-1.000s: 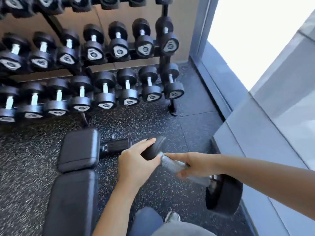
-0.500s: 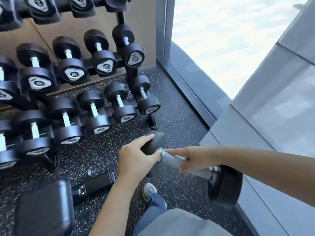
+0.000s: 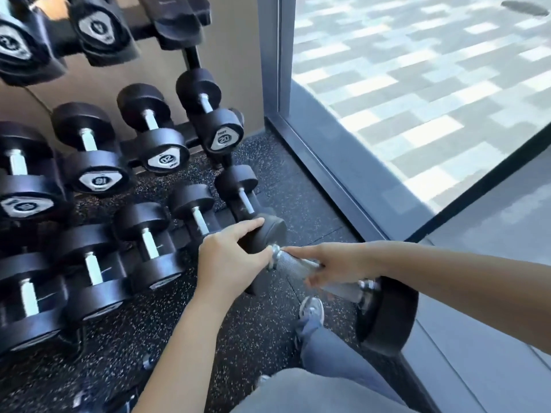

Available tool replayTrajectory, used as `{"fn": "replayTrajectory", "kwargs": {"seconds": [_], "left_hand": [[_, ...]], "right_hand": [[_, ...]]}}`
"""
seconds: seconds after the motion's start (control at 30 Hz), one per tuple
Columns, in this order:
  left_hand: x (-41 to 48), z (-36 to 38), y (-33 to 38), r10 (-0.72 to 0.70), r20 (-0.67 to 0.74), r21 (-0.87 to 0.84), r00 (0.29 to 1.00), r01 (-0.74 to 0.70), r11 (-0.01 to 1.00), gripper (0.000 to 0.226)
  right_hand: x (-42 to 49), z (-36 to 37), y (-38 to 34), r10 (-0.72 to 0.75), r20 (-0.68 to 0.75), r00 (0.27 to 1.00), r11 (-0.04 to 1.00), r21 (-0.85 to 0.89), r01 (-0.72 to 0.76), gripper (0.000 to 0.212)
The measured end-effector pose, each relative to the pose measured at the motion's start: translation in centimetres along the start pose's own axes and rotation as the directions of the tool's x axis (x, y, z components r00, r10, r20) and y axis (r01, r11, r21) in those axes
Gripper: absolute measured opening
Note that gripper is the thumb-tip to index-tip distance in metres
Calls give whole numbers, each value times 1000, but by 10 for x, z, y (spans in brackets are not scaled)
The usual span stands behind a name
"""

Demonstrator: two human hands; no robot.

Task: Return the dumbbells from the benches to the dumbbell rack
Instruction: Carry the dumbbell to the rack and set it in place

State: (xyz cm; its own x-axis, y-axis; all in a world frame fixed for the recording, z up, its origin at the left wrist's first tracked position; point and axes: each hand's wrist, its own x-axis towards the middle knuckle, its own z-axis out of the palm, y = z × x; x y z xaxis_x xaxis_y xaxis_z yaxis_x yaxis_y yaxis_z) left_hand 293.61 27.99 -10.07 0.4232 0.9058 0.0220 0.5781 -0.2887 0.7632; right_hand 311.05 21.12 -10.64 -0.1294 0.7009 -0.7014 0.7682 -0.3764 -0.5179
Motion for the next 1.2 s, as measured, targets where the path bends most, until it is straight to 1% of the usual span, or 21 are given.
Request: {"fn": "replayTrajectory", "kwargs": {"seconds": [0.13, 0.37, 0.43, 0.63, 0.77, 0.93, 1.03, 1.2], "left_hand": [[63, 17, 6, -47, -37, 4, 998, 47, 999, 46], [165, 43, 34, -121, -233, -10, 965, 122, 993, 44], [187, 48, 39, -106, -260, 0, 960, 109, 994, 44], [251, 58, 45, -149, -205, -7, 967, 151, 989, 46], [291, 66, 40, -139, -168, 5, 976, 142, 990, 44], [346, 61, 24, -147, -161, -30, 976, 145, 989, 44], [380, 47, 18, -117, -176, -12, 977, 117, 993, 43], [437, 16, 14, -15, -227, 32, 974, 23, 999, 44]], "right_hand": [[36, -63, 10, -39, 38, 999, 998, -38, 41, 71], [92, -183, 26, -91, 74, 993, 976, -191, 104, 72], [103, -207, 30, -109, 80, 991, 970, -210, 124, 72], [136, -253, 44, -100, 91, 991, 984, -141, 112, 73], [164, -277, 51, -99, 88, 991, 989, -98, 108, 72], [201, -316, 39, -115, 75, 991, 987, -105, 123, 71], [224, -344, 24, -122, 60, 991, 987, -98, 128, 70], [261, -389, 2, -198, 14, 980, 979, -44, 199, 73]]}}
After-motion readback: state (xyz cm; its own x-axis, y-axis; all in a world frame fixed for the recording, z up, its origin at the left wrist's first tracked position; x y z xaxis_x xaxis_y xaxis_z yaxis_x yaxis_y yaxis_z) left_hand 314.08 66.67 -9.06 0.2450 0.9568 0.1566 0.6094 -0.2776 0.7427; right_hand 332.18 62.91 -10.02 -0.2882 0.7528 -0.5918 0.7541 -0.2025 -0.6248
